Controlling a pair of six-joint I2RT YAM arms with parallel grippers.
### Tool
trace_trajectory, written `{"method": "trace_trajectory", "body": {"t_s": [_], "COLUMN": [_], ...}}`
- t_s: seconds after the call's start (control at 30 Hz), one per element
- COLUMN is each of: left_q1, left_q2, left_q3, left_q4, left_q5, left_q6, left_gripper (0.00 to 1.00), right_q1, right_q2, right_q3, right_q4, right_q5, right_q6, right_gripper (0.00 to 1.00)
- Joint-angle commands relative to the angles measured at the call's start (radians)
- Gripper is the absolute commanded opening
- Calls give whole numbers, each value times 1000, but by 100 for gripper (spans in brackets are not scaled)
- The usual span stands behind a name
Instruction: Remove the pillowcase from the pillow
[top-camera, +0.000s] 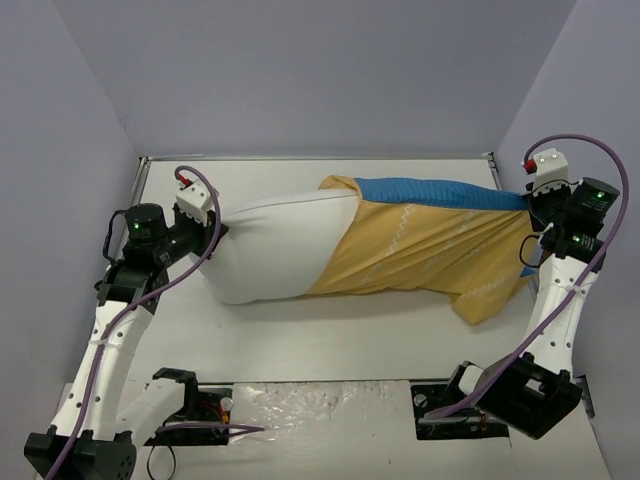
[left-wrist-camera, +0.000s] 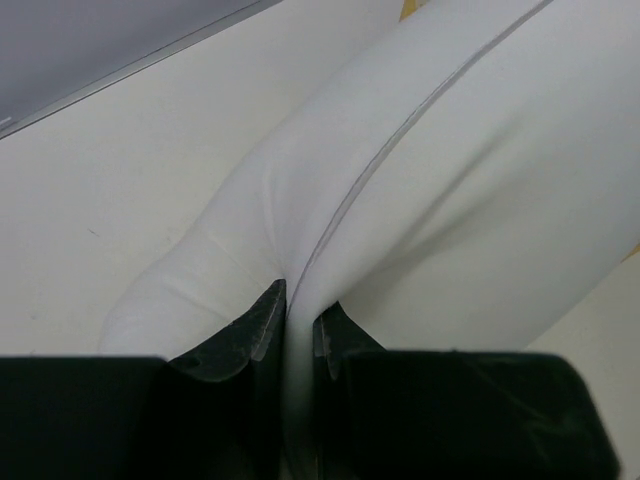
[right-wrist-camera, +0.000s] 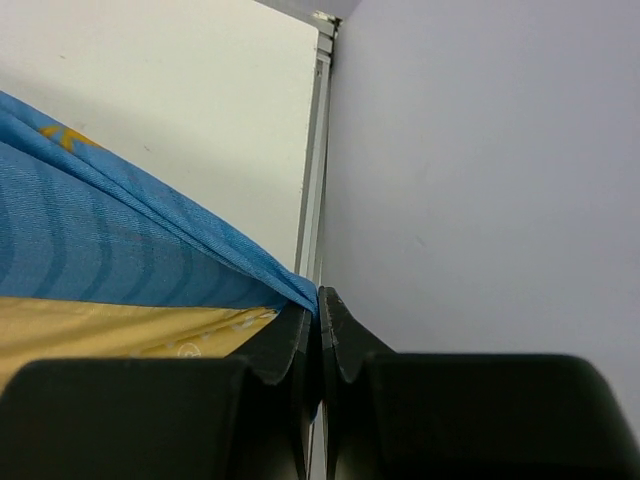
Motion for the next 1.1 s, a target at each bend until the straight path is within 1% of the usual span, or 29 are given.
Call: {"method": "trace_trajectory", "body": {"t_s": [0.0,0.1,0.13,0.17,0.2,0.23,0.27,0.3,0.33,0.37,0.4,0.47,0.5,0.6,0.63,0.67,0.7,0.77,0.8,0.83,0.87,0.9,0.93,1.0,1.07], "left_q1": [84,88,88,88,88,87,87,87,85,85,85,84,84,84,84,82,81,82,81,80,77,77,76,76,74], "left_q2": [-18,10,25,34,43,52,68,72,88,94,102,121,128,142,142,140,134,128,120,117,114,108,106,103,94], "left_q3": [39,37,39,40,42,45,50,51,54,66,73,89,91,88,85,74,71,63,59,57,56,50,47,37,31], "left_q4": [145,160,171,177,188,189,195,209,212,212,212,212,212,224,231,240,241,247,248,248,248,249,248,248,248], "left_q5": [-130,-87,-50,-30,-13,-2,19,25,32,38,42,45,45,52,53,56,56,56,56,56,55,53,53,53,55], "left_q6": [-33,-53,-61,-79,-85,-92,-99,-108,-108,-108,-108,-108,-108,-108,-108,-119,-137,-139,-139,-138,-138,-136,-135,-135,-131], "left_gripper": [2,2,2,2,2,2,2,2,2,2,2,2,2,2,2,2,2,2,2,2,2,2,2,2,2], "right_q1": [-74,-74,-74,-74,-74,-74,-74,-74,-74,-71,-55,-22,27,122,188,222,291,360,430,460,485,509,512,511,512], "right_q2": [22,35,36,35,30,26,3,-14,-33,-78,-105,-169,-189,-231,-231,-218,-203,-189,-168,-151,-133,-93,-73,-51,-63], "right_q3": [3,-9,-5,12,28,44,79,93,106,113,120,126,129,120,118,101,86,46,7,-7,-20,-40,-47,-79,-112], "right_q4": [206,177,111,74,31,-68,-108,-142,-200,-211,-211,-213,-213,-228,-271,-303,-306,-306,-300,-291,-244,-212,-184,-113,-29], "right_q5": [132,73,28,-69,-130,-191,-254,-371,-432,-483,-548,-586,-587,-549,-517,-494,-425,-350,-263,-217,-169,-123,-59,-41,-50], "right_q6": [-15,-9,-21,-35,-56,-76,-89,-95,-105,-109,-99,-83,-78,-92,-148,-174,-190,-216,-221,-198,-152,-95,-4,57,118], "right_gripper": [0,0,0,0,3,11,39,52,61,77,82,89,90,93,93,93,93,93,91,89,86,78,74,74,75]}}
